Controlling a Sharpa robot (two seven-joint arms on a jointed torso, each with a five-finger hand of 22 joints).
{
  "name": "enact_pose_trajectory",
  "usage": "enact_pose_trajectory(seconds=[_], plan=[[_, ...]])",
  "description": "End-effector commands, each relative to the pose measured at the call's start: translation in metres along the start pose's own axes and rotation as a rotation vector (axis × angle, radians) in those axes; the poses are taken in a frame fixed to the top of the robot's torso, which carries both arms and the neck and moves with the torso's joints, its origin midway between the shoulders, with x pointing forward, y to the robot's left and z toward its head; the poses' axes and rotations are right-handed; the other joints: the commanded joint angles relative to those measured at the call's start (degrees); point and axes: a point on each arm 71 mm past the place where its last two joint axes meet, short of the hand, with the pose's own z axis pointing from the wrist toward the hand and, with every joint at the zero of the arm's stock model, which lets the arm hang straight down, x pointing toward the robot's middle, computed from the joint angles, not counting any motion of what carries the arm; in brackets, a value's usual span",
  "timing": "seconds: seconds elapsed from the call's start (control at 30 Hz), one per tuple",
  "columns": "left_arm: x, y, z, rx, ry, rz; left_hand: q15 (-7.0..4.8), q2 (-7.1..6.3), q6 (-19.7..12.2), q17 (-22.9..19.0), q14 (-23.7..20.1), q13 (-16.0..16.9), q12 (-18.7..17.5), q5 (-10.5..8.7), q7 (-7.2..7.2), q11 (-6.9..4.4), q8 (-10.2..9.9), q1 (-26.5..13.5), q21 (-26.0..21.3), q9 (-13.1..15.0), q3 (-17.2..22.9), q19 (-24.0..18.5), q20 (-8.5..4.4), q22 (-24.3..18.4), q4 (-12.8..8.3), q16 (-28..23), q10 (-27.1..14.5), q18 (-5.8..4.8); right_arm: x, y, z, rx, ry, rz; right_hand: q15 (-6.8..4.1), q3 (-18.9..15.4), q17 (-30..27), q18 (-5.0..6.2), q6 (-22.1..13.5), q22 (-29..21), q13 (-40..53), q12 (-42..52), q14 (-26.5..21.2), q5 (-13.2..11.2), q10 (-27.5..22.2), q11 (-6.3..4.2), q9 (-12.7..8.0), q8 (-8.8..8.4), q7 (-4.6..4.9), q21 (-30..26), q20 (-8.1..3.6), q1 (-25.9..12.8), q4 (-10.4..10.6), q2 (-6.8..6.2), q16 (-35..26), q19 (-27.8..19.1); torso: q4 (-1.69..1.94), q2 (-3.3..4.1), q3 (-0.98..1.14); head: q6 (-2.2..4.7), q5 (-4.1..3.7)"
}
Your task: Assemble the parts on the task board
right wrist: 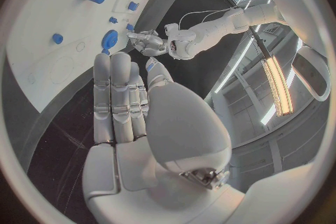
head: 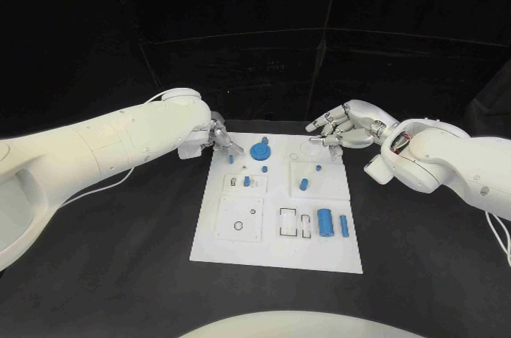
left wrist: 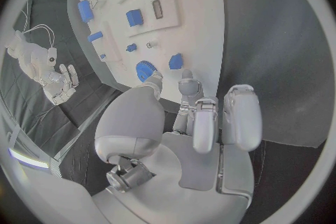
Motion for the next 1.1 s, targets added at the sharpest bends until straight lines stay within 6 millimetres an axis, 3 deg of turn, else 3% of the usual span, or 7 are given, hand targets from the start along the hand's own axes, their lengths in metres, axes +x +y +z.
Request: enact_pose_trajectory(seconds=[0.03,0.53,0.93,1.1], plan=[[0.0021,-0.0016,0.0001,0.010,0.034,0.029,0.00,0.25,0.63,15.09,6.14,0.04,0.36,-0.11,-0.01,-0.01,0.45,1.06,0.41,-0.05,-0.43,0.34,0.13,0.29,-0.22,0.19,0.55,-0.14,0.0002,0.0021,0.0004,-0.013,0.006,-0.004,0.18,0.02,0.06,0.24,-0.31,-0.09,-0.05,-0.17,-0.39,0.31,-0.44,0.14,0.02,0.19,-0.09,-0.29,0.09,0.00,0.39,0.09,-0.23,0.13,0.03,-0.03,-0.01,-0.03,-0.02],[0.0049,-0.0020,0.0004,0.006,0.056,0.043,-0.11,1.20,0.97,15.09,6.14,0.02,0.45,-0.10,-0.16,-0.14,0.69,2.69,0.44,-0.15,-0.60,0.38,0.02,0.42,-0.87,0.19,0.59,-0.16,0.0003,0.0022,0.0004,-0.014,0.007,-0.004,0.17,0.05,0.03,0.25,-0.32,-0.11,-0.08,-0.17,-0.40,0.39,-0.46,0.13,0.02,0.22,-0.10,-0.32,0.10,0.07,0.37,0.11,-0.32,0.13,0.00,-0.04,0.01,-0.07,0.06],[0.0055,-0.0033,-0.0008,0.022,0.050,0.040,-0.29,3.57,1.37,15.09,6.14,0.35,0.91,-0.09,-0.39,-0.37,0.95,6.10,0.35,-0.37,0.96,0.37,-0.13,0.46,-2.71,0.19,1.01,-0.15,0.0004,0.0021,0.0008,-0.013,0.007,-0.004,0.17,0.09,-0.01,0.25,-0.33,-0.13,-0.11,-0.16,-0.41,0.50,-0.48,0.13,0.03,0.25,-0.09,-0.37,0.11,0.14,0.36,0.13,-0.43,0.13,0.01,-0.02,-0.01,-0.28,-0.02],[0.0061,-0.0045,-0.0016,0.028,0.047,0.040,-0.37,3.93,1.53,15.09,6.14,0.56,1.14,-0.09,-0.51,-0.47,1.03,6.96,0.36,-0.44,1.55,0.39,-0.20,0.52,-3.36,0.19,1.27,-0.16,0.0004,0.0020,0.0011,-0.013,0.007,-0.004,0.17,0.09,-0.01,0.25,-0.33,-0.13,-0.11,-0.16,-0.41,0.50,-0.48,0.13,0.03,0.25,-0.09,-0.37,0.11,0.14,0.36,0.13,-0.43,0.13,0.01,-0.04,0.02,-0.29,-0.05]])
